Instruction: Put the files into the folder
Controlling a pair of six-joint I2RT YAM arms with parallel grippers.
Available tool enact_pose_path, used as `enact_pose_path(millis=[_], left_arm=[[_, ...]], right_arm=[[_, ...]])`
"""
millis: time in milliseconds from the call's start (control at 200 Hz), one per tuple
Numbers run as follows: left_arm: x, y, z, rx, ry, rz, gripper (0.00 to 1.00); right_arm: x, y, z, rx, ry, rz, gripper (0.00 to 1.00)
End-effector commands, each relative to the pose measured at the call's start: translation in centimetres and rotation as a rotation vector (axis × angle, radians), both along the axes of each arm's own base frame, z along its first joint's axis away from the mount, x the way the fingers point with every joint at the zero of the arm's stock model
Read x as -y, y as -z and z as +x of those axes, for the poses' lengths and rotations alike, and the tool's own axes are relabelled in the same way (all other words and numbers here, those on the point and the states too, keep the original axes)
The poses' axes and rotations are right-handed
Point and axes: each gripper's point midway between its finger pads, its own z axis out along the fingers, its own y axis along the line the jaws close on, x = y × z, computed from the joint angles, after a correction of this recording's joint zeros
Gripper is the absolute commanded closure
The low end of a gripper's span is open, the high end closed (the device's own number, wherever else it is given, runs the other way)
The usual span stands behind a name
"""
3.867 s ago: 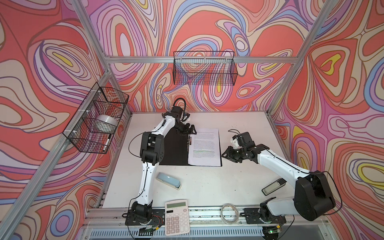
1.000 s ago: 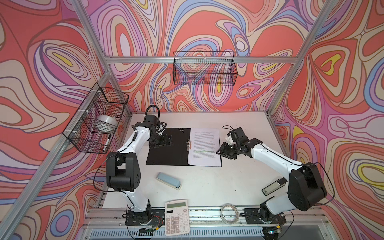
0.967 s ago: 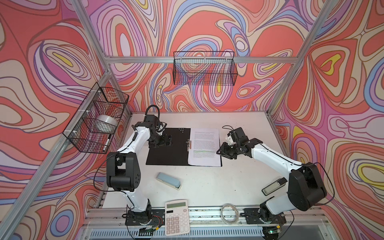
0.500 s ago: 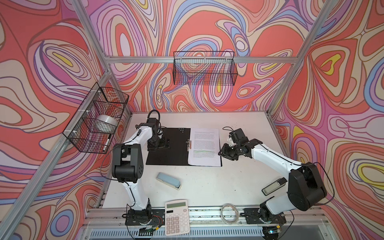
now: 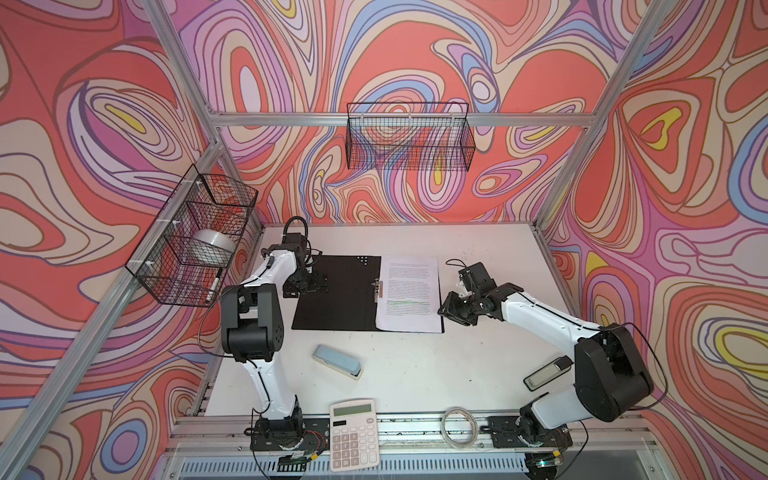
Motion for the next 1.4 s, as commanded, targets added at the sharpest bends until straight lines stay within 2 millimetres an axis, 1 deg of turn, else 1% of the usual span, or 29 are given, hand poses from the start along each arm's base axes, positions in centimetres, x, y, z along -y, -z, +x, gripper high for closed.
enact_pose_path(millis=[0,65,220,341,606,726,1017,1172,1392], left_arm=[[-1.6,0.5,0.5,0.028,0.006,0.087,0.0],[-1.9,0.7,0.4,0.02,0.008,0.103,0.0],[-1.5,2.0,-0.1,-0.054,0.021,0.076,0.0],[-1.6,2.7,-0.4,-0.084,0.008,0.076,0.0],[-1.5,3.4,-0.5,-0.139,-0.001,0.062,0.0],[-1.3,3.9,-0.9,-0.17,-0.007,0.042,0.0],[-0.6,4.6,-1.5,-0.21,-0.019,-0.002,0.0],[-0.1,4.8,-1.8,-0.233,-0.026,-0.037,0.0],[1.8,4.9,-2.3,-0.246,-0.034,-0.148,0.02]], right_arm=[[-0.3,-0.5,0.8,0.032,-0.014,-0.001,0.6],[-0.3,-0.4,0.9,0.032,-0.02,-0.002,0.61],[-0.4,-0.3,0.8,0.032,-0.028,0.0,0.6],[-0.4,-0.1,0.7,0.032,-0.032,0.0,0.6],[-0.1,-0.3,0.4,0.037,-0.034,-0.01,0.6],[-0.1,-0.4,0.5,0.036,-0.043,-0.016,0.61],[-0.4,-1.5,1.4,0.056,-0.061,-0.025,0.6],[-0.5,-1.6,1.5,0.056,-0.062,-0.022,0.6],[-0.4,-1.6,1.4,0.058,-0.06,-0.023,0.6]])
